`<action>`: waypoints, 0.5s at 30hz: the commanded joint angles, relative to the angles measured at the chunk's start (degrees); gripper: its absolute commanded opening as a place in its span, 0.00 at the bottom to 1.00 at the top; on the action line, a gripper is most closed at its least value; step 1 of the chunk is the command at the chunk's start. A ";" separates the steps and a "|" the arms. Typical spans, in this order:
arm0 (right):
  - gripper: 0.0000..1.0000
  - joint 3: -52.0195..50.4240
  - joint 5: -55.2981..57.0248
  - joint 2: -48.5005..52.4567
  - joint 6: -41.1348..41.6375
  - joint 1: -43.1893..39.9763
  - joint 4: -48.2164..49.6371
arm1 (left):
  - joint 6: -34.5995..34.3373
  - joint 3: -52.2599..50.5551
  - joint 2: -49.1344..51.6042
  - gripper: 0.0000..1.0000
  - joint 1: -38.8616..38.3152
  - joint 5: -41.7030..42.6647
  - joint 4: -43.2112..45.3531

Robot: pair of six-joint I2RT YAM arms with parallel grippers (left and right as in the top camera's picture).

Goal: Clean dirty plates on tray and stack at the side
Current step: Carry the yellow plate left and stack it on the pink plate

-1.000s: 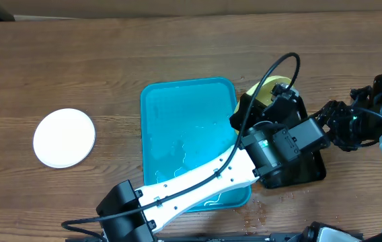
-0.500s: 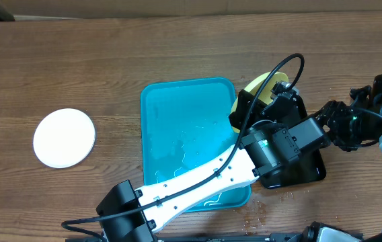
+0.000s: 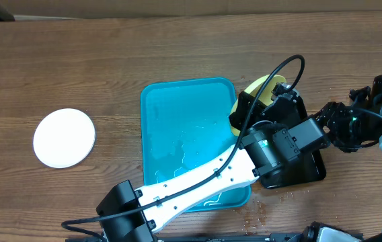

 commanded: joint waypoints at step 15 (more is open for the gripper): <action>0.66 0.72 -0.31 -0.37 -1.11 -0.15 -0.83 | -20.96 5.79 -20.44 0.04 33.86 43.12 -25.03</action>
